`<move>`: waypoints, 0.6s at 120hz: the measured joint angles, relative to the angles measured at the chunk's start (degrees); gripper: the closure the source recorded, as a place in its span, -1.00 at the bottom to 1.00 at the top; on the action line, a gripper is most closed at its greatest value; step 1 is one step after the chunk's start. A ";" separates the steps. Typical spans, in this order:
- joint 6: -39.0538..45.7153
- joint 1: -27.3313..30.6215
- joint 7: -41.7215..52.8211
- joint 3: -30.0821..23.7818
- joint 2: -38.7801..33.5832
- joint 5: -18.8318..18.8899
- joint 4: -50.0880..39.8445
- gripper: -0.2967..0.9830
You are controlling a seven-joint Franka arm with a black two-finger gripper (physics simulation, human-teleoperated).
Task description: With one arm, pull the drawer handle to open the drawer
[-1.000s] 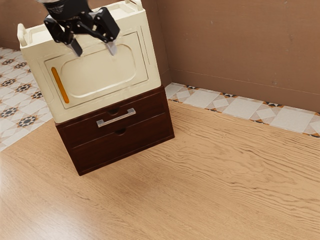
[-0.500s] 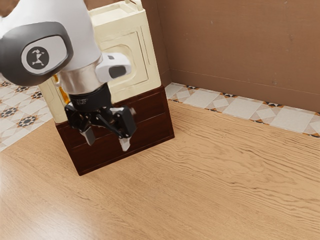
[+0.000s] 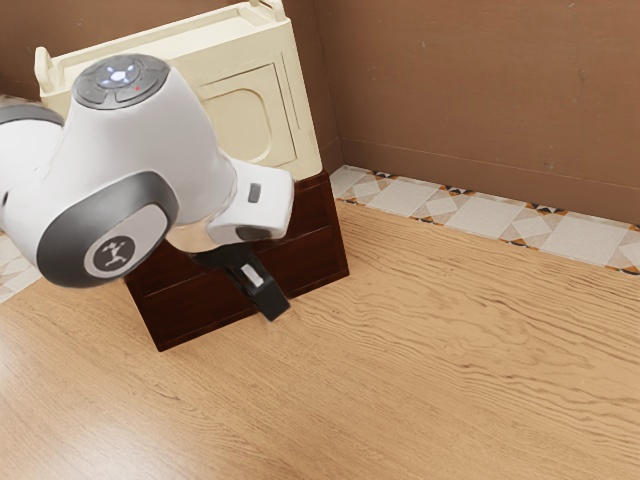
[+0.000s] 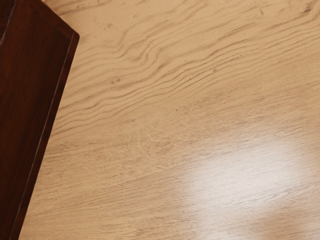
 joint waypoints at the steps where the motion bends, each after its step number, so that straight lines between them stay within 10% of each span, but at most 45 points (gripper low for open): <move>1: 0.23 -0.04 0.45 0.10 -0.01 0.18 -0.01 -0.54; 72: 0.79 -0.10 12.32 4.73 1.23 2.66 -2.01 -0.54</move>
